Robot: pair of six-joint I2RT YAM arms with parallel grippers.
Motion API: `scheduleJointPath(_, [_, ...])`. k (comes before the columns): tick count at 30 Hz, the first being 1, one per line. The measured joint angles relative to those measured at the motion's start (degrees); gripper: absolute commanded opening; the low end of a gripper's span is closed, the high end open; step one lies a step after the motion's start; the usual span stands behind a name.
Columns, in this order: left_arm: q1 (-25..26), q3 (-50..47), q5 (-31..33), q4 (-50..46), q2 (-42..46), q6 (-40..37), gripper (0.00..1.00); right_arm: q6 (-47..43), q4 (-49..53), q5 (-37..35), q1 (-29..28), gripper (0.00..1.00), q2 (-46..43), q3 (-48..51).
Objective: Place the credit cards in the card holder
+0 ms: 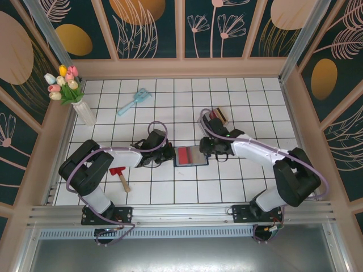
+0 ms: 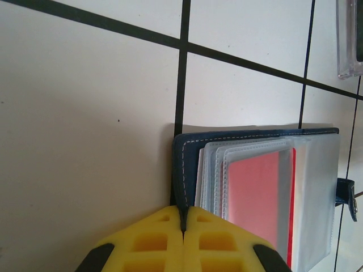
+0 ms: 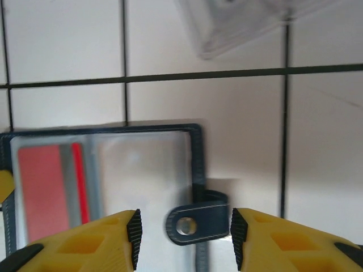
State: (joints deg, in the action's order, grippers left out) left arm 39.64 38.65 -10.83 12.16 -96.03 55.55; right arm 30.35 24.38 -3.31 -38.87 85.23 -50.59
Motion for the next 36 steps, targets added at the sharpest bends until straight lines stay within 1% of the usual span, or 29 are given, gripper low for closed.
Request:
scheduleJointPath(4, [0.00,0.04,0.00,-0.04,0.00,-0.04,0.00,-0.28,2.23,-5.05,-4.20,0.46,4.83,-2.95])
scheduleJointPath(10, [0.00,0.04,0.00,-0.04,0.00,-0.02,0.00,-0.90,5.09,-9.81,-6.58,0.42,9.64,-4.37])
scheduleJointPath(13, [0.00,0.04,0.00,-0.04,0.00,-0.02,0.00,-1.20,6.36,-12.15,-8.20,0.37,11.50,-5.70])
scheduleJointPath(15, [0.00,0.04,0.00,-0.04,0.00,-0.02,0.00,-1.29,7.17,-13.70,-9.09,0.36,12.13,-6.54])
scheduleJointPath(17, [0.00,0.04,0.00,-0.04,0.00,-0.02,0.00,-1.20,7.72,-14.99,-9.66,0.30,12.52,-7.30])
scheduleJointPath(19, [0.00,0.04,0.00,-0.04,0.00,-0.02,0.00,-1.29,8.09,-15.93,-9.94,0.28,12.70,-7.80])
scheduleJointPath(20, [0.00,0.04,-0.02,-0.04,0.00,-0.02,0.00,-1.31,8.44,-16.41,-10.05,0.24,12.85,-8.09])
scheduleJointPath(22, [0.00,0.04,-0.02,-0.04,0.00,-0.02,0.00,-1.07,8.96,-17.49,-10.12,0.23,13.09,-8.39])
scheduleJointPath(24, [0.00,0.04,0.00,-0.04,0.00,-0.02,0.00,-0.96,9.42,-18.25,-10.23,0.16,13.18,-8.41])
scheduleJointPath(29, [0.00,0.04,-0.02,-0.04,0.00,-0.02,0.00,-0.85,10.43,-19.39,-10.27,0.14,13.20,-8.41])
scheduleJointPath(31, [0.00,0.04,0.00,-0.02,0.00,-0.02,0.00,-0.85,10.64,-19.65,-10.27,0.08,13.20,-8.41])
scheduleJointPath(36, [0.00,0.04,0.00,-0.04,0.07,-0.02,0.00,-0.04,10.91,-19.61,-10.25,0.01,13.14,-8.55])
